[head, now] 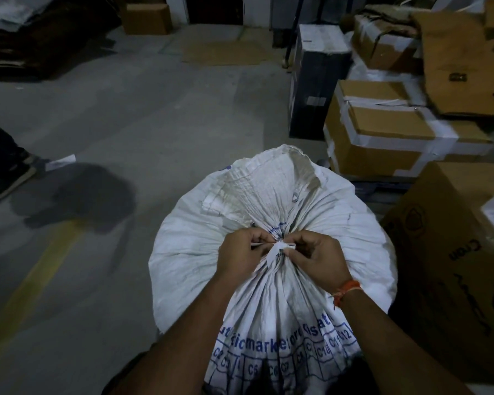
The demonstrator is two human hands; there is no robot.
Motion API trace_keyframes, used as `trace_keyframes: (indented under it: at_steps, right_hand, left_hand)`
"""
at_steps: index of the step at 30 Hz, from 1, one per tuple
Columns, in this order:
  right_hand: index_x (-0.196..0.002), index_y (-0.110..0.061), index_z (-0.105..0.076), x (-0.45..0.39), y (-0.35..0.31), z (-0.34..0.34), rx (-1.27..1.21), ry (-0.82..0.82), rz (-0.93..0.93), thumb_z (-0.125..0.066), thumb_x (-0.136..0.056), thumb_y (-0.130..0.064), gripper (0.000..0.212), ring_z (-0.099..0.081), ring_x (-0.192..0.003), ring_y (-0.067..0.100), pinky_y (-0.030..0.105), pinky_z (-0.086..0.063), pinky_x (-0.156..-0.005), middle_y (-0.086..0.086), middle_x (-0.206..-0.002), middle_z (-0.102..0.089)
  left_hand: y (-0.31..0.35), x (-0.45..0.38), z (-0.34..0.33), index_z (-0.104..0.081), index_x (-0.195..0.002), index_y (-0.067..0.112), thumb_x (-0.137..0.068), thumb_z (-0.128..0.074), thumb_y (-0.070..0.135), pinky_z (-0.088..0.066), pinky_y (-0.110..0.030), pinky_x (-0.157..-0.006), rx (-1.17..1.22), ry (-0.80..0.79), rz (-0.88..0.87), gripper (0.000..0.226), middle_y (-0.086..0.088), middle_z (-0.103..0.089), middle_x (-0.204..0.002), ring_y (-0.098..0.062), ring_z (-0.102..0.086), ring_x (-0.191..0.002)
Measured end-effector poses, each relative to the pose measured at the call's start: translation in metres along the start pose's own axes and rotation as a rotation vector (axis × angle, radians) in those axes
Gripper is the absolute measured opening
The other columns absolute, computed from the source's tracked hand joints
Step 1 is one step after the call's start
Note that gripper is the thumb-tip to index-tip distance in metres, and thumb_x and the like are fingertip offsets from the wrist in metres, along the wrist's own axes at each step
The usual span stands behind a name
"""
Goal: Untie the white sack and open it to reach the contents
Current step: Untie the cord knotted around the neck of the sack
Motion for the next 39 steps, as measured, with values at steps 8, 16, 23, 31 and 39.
trace_keyframes:
  at_steps: [8,16,23,31,39]
  right_hand:
    - [-0.099,-0.014,-0.080,-0.001,0.001,-0.002,0.021,0.002,0.001,-0.080,-0.086,-0.011,0.013,-0.076,-0.087,0.009,0.035,-0.063,-0.082,-0.002,-0.093,-0.080]
    - [-0.098,-0.014,-0.080,-0.001,0.000,0.000,0.046,0.012,0.025,-0.081,-0.085,-0.012,0.014,-0.075,-0.087,0.008,0.033,-0.063,-0.081,-0.003,-0.094,-0.080]
    - [-0.095,-0.015,-0.080,-0.001,-0.002,-0.001,0.044,0.026,0.035,-0.081,-0.084,-0.010,0.012,-0.074,-0.081,0.009,0.025,-0.060,-0.076,-0.004,-0.090,-0.079]
    - [-0.096,-0.013,-0.080,-0.001,0.003,-0.001,0.025,0.026,0.029,-0.081,-0.084,-0.011,0.013,-0.075,-0.086,0.012,0.034,-0.063,-0.080,-0.001,-0.092,-0.080]
    - [-0.095,-0.013,-0.079,0.000,-0.001,-0.001,0.010,0.020,0.032,-0.081,-0.085,-0.010,0.010,-0.074,-0.084,0.010,0.025,-0.060,-0.077,-0.002,-0.090,-0.079]
  left_hand:
    - [0.007,0.004,-0.004,-0.076,-0.082,0.026,-0.087,-0.078,0.004,-0.055,-0.015,-0.074,0.086,0.031,-0.034,0.022,0.010,-0.075,-0.079,0.004,-0.069,-0.073]
    - [0.003,0.001,0.000,-0.080,-0.085,0.020,-0.085,-0.082,0.009,-0.054,-0.010,-0.075,0.076,0.021,-0.043,0.011,0.007,-0.078,-0.081,0.006,-0.069,-0.074]
    - [0.002,0.001,-0.003,-0.079,-0.083,0.015,-0.088,-0.077,0.003,-0.050,-0.007,-0.070,0.068,0.038,-0.026,0.013,0.002,-0.078,-0.079,0.001,-0.067,-0.070]
    - [0.001,-0.001,0.003,-0.080,-0.085,0.015,-0.087,-0.080,0.006,-0.048,-0.005,-0.069,0.052,0.020,-0.027,0.009,0.006,-0.077,-0.077,0.008,-0.065,-0.068]
    - [0.003,0.003,-0.006,-0.080,-0.087,0.014,-0.089,-0.076,0.000,-0.048,-0.006,-0.070,0.088,0.025,-0.030,0.015,0.010,-0.073,-0.077,0.011,-0.066,-0.070]
Point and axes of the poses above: each hand's wrist, its own x-axis away from the middle knuckle, its own z-axis out of the back of the hand, y = z × x, the point moved 3 cm from there along -x, towards the middle knuckle
